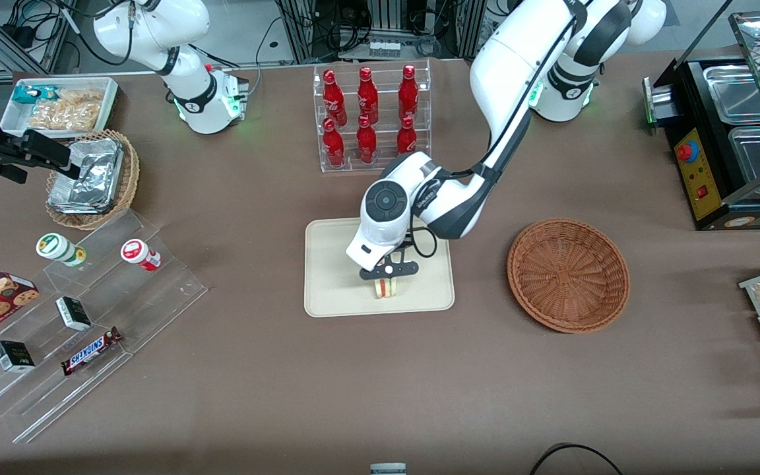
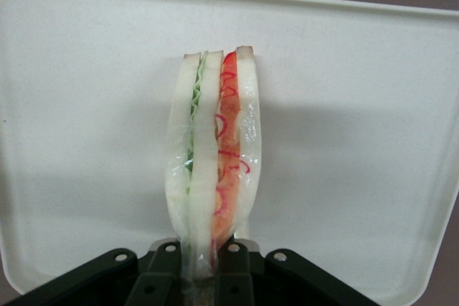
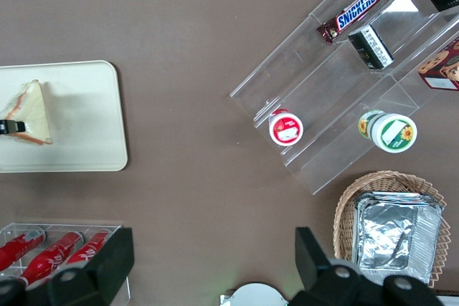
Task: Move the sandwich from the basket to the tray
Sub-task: 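Lower the sandwich onto the tray and open the left gripper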
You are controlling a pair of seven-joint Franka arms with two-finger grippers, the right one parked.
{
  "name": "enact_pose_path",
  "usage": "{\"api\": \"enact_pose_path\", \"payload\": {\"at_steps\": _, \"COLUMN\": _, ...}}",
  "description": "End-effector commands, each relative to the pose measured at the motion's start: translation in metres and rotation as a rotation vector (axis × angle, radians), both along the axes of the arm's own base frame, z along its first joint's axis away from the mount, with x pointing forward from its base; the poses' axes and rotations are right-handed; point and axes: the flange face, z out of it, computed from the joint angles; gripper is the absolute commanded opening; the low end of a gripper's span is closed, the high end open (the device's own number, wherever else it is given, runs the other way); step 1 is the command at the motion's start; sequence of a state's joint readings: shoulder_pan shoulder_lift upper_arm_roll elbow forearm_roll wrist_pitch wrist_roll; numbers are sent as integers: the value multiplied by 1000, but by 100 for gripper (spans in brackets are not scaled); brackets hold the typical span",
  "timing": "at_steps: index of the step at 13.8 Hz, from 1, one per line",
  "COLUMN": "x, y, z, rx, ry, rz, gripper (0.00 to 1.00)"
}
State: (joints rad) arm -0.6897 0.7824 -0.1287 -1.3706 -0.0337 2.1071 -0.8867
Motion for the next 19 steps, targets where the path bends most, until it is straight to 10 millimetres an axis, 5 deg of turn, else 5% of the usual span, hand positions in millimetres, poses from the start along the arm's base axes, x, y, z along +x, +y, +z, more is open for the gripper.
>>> {"api": "enact_pose_path", "payload": {"at_steps": 1, "x": -3, "y": -12, "z": -1, "rx": 3, "ry": -18, "rz": 6, "gripper": 15}}
{"api": "enact_pose_path", "payload": {"at_steps": 2, "x": -3, "y": -11, "z": -2, "rx": 3, "ry": -16, "rz": 5, "gripper": 37}}
{"api": "enact_pose_path", "payload": {"at_steps": 3, "x": -3, "y": -12, "z": 0, "rx": 2, "ry": -16, "rz": 8, "gripper": 99}}
{"api": "enact_pose_path", "payload": {"at_steps": 7, "x": 0, "y": -11, "z": 24, "rx": -13, "ry": -41, "rz": -3, "gripper": 100}}
{"api": "enact_pose_path", "payload": {"at_steps": 11, "x": 4, "y": 4, "z": 72, "rx": 9, "ry": -36, "rz": 3, "gripper": 100}}
{"api": "enact_pose_path", "payload": {"at_steps": 15, "x": 16, "y": 40, "z": 108, "rx": 81, "ry": -10, "rz": 24, "gripper": 100}}
{"api": "enact_pose_path", "payload": {"at_steps": 19, "x": 40, "y": 108, "z": 130, "rx": 159, "ry": 96, "rz": 34, "gripper": 100}}
